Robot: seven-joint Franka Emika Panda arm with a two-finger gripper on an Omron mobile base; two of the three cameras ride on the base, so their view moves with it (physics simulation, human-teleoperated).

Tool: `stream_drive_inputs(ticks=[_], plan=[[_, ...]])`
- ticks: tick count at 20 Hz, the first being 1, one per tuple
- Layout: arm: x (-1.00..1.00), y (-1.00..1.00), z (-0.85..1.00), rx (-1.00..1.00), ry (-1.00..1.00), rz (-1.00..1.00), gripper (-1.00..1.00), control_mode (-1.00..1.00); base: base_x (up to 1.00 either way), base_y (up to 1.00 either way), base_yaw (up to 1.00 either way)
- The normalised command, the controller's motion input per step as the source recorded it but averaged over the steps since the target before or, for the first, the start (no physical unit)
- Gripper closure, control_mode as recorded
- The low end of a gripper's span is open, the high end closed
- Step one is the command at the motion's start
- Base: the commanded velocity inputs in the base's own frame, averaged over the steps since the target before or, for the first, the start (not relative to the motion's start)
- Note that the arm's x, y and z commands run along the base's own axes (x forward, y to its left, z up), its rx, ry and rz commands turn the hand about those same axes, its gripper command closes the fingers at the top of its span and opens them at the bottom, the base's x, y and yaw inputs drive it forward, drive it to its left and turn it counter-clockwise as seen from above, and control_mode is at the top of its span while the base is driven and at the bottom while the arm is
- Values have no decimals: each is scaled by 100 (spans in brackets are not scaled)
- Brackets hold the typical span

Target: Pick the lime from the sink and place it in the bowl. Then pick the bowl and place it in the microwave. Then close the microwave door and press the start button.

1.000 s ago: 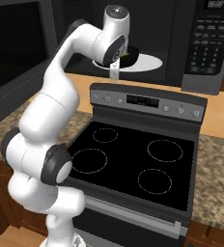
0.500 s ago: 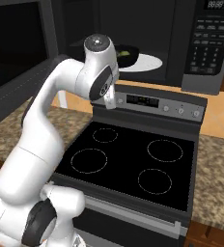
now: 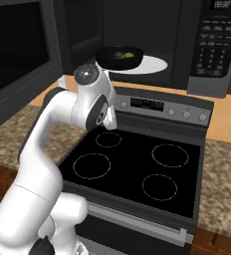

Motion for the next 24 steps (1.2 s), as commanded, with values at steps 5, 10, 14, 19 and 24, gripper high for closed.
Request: stream_drive_inputs(ticks=[5, 10, 14, 19, 24], plan=[[0, 0, -2, 0, 0, 0, -100, -100, 0, 0, 0], [0, 2, 0, 0, 1, 0, -100, -100, 0, 0, 0], [3, -1, -8, -3, 0, 0, -100, -100, 0, 0, 0], [5, -5, -45, -28, 0, -1, -100, -100, 0, 0, 0], [6, 1, -48, -37, 0, 0, -100, -100, 0, 0, 0]])
